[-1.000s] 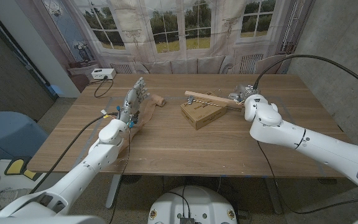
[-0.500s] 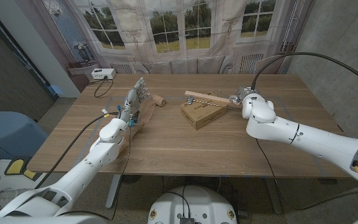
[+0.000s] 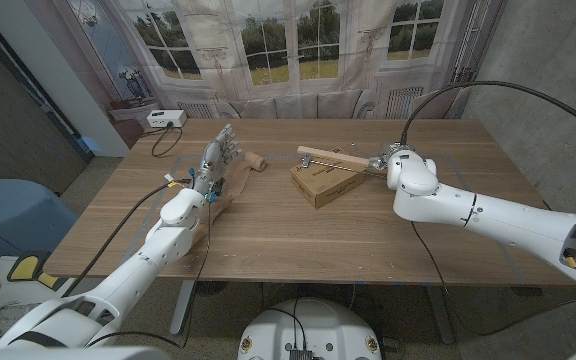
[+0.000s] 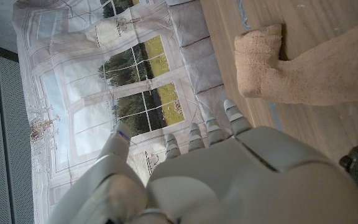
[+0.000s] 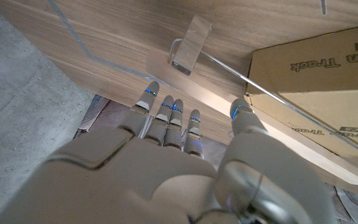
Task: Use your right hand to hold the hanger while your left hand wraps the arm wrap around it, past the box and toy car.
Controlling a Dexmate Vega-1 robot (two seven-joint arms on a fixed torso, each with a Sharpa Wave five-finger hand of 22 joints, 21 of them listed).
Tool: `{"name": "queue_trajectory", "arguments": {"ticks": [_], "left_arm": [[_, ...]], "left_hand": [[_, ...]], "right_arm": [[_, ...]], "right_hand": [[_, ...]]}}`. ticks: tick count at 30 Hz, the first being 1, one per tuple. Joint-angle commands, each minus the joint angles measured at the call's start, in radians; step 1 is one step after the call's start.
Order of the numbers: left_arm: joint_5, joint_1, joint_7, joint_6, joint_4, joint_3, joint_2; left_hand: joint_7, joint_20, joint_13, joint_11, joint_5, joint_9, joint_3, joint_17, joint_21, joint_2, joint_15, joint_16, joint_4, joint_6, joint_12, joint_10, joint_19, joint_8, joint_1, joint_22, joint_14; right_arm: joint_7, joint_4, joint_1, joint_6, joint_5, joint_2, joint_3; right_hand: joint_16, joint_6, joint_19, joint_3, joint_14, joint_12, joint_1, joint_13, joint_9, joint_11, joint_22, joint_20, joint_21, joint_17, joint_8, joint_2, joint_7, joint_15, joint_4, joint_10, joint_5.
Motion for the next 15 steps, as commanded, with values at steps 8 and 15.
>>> {"name": "queue_trajectory", "arguments": {"ticks": [8,15], "left_arm": [[-0.002,-0.005,-0.004,0.007,0.005,0.003,-0.001],[-0.001,0.002,0.004,0.011,-0.005,0.0,0.004]], "left_hand": [[0.001,0.008,0.001,0.0,0.003,0.004,0.005,0.002,0.001,0.003,0.006,-0.001,0.007,0.006,0.006,0.003,0.005,0.003,-0.007,0.003,0.008],[0.0,0.007,0.001,0.0,0.003,0.004,0.005,0.002,0.001,0.002,0.006,-0.002,0.007,0.007,0.006,0.003,0.006,0.003,-0.008,0.004,0.009]], "right_arm": [[0.129,0.103,0.137,-0.046,-0.09,0.048,-0.187],[0.143,0.172,0.172,-0.034,-0.116,0.086,-0.228]], "right_hand": [[-0.022,-0.039,-0.006,0.027,-0.042,-0.01,0.045,0.002,0.003,-0.025,0.001,-0.003,-0.01,-0.007,0.002,-0.004,-0.008,-0.014,-0.015,-0.048,0.001],[-0.024,-0.041,-0.011,0.036,-0.048,-0.009,0.064,0.003,0.003,-0.033,0.001,-0.013,-0.012,-0.008,0.005,0.001,-0.01,-0.021,-0.017,-0.055,0.001]]}}
